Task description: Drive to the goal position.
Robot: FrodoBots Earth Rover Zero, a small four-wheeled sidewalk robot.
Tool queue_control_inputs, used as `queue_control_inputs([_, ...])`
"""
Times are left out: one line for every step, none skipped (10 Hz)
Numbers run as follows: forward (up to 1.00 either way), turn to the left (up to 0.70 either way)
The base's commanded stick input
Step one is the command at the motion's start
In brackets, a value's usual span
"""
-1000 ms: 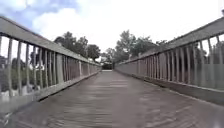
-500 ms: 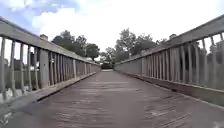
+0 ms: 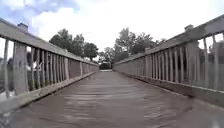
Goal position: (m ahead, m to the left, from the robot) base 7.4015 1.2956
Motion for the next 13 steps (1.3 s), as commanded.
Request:
queue_control_inputs([1.00,0.00])
queue_control_inputs([1.00,0.00])
queue_control_inputs([1.00,0.00])
queue_control_inputs([1.00,0.00])
queue_control_inputs([1.00,0.00])
queue_control_inputs([1.00,0.00])
queue_control_inputs([1.00,0.00])
queue_control_inputs([1.00,0.00])
queue_control_inputs([1.00,0.00])
queue_control_inputs([1.00,0.00])
queue_control_inputs([1.00,0.00])
queue_control_inputs([1.00,0.00])
queue_control_inputs([1.00,0.00])
